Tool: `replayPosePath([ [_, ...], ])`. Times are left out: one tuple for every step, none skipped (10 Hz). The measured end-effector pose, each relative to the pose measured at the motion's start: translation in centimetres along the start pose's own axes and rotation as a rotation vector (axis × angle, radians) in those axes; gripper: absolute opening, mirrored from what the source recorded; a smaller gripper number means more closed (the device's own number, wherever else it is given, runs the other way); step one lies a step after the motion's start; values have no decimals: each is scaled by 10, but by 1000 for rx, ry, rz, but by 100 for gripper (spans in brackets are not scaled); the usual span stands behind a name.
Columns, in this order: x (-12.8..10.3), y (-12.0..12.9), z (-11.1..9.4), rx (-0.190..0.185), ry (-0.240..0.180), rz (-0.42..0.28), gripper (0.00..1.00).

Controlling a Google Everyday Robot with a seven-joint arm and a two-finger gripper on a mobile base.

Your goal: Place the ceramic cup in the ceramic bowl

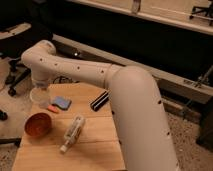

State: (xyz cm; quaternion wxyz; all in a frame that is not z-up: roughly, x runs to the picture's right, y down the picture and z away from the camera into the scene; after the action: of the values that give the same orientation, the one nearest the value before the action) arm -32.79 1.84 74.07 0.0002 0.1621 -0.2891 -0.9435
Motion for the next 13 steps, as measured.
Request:
replayPosePath([
  [-1, -4, 7, 11, -4, -8, 0],
  [2, -8, 13, 21, -5, -22, 0],
  [7, -14, 19, 36, -6, -43, 0],
  [13, -20, 23, 48, -7, -67, 0],
  [22, -29, 29, 64, -13, -108, 0],
  [29, -36, 36, 77, -20, -142, 0],
  [34, -43, 45, 94, -32, -178, 0],
  [34, -48, 55, 107, -48, -205, 0],
  [31, -54, 67, 122, -67, -227, 0],
  [29, -58, 77, 137, -81, -239, 4],
  [29, -61, 88, 152, -92, -242, 13],
  [28, -60, 95, 158, -96, -231, 22],
  [28, -56, 99, 163, -94, -205, 33],
])
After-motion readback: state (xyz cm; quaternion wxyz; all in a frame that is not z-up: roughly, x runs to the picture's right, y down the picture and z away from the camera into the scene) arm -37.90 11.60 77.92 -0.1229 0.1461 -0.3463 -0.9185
